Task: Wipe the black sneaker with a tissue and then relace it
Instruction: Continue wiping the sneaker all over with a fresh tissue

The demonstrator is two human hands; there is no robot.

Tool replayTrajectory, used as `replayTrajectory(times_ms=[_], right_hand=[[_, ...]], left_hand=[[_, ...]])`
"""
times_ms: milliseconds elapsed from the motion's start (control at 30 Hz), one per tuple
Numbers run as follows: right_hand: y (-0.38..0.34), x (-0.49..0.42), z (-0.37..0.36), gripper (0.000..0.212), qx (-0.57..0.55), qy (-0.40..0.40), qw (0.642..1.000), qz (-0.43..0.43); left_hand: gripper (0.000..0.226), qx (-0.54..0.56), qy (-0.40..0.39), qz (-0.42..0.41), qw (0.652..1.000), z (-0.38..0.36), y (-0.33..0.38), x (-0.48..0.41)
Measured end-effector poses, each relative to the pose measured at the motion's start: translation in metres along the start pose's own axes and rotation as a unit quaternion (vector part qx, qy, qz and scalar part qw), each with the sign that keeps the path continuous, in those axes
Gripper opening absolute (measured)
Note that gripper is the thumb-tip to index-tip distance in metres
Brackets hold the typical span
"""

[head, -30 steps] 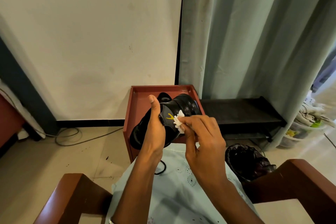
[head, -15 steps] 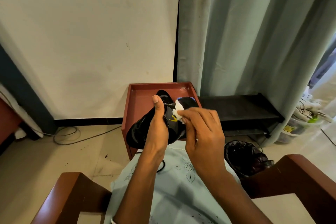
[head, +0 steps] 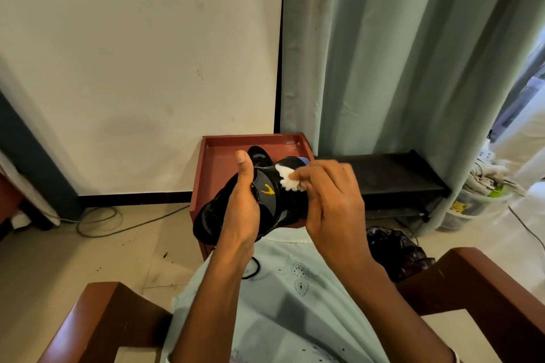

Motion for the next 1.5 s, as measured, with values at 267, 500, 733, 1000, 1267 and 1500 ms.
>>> replayTrajectory(times_ms=[267, 500, 733, 1000, 1267, 1500], right_hand=[[0.009, 0.024, 0.002, 0.023, -0.011, -0.003, 1.000, 0.011], [-0.006, -0.019, 0.002, 0.024, -0.020, 0.023, 0.999, -0.012], [0.011, 0.029, 0.000, 0.020, 0.001, 0.021, 0.999, -0.025], [0.005, 0.026, -0.004, 0.019, -0.061, 0.061, 0.994, -0.069], [-0.004, -0.034, -0.005, 0.017, -0.057, 0.079, 0.993, -0.071], [0.004, -0.014, -0.008, 0.016, -0.054, 0.036, 0.997, -0.042]], left_hand=[[0.118, 0.012, 0.030, 0.006, 0.999, 0.005, -0.003, -0.004], [0.079, 0.028, -0.019, 0.022, 0.999, -0.007, 0.011, 0.004], [0.070, 0.025, 0.007, 0.016, 1.000, -0.001, 0.004, -0.003], [0.090, 0.024, -0.078, 0.034, 0.996, 0.001, 0.008, -0.013], [0.114, -0.104, -0.218, 0.011, 0.970, 0.007, 0.022, -0.037], [0.106, -0.044, -0.151, -0.020, 0.987, -0.002, 0.029, -0.026]])
Point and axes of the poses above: each hand's wrist, its own x-axis away from the middle knuckle, its own z-axis out of the back of the hand, y = z × x, the point moved 2 cm from there along -x, towards the middle knuckle, and after that the axes turned 14 degrees about -z, right-handed, at the moved point
